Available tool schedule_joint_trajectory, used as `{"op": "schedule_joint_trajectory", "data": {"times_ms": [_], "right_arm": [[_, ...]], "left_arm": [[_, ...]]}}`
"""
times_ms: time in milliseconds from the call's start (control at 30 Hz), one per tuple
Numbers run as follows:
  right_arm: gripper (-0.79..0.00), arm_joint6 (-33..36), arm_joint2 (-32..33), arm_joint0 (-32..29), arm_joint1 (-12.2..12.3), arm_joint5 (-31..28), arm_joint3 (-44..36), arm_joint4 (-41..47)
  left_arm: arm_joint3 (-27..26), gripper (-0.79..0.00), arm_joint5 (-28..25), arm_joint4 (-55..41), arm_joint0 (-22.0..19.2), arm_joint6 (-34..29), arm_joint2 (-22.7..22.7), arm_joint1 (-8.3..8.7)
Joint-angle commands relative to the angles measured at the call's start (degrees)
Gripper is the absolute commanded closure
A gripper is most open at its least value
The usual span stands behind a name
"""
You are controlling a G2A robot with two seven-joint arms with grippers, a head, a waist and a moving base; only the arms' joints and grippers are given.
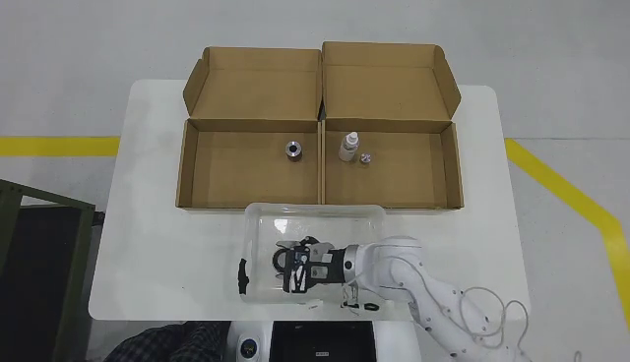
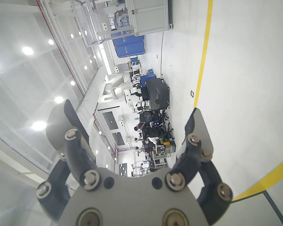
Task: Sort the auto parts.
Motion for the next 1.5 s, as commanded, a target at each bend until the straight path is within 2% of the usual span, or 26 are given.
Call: {"op": "schedule_joint_trajectory", "data": {"times_ms": [0,700,1133,1467], "right_arm": [[0.000,-0.39,1.09,-0.49,0.28,-0.01,-1.05,0.56],[0.000,-5.78,16.49,-6.85,3.15,0.72,-9.71,13.00],[0.000,-8.66,25.79,-9.81,4.53,0.84,-10.45,19.54],[0.000,-9.33,28.69,-10.51,5.11,0.64,-10.06,22.40]], "left_arm": [[0.00,-0.785,0.00,0.00,0.00,0.00,0.00,0.00],[0.00,-0.785,0.00,0.00,0.00,0.00,0.00,0.00],[0.00,-0.785,0.00,0.00,0.00,0.00,0.00,0.00],[0.00,-0.785,0.00,0.00,0.00,0.00,0.00,0.00]]}}
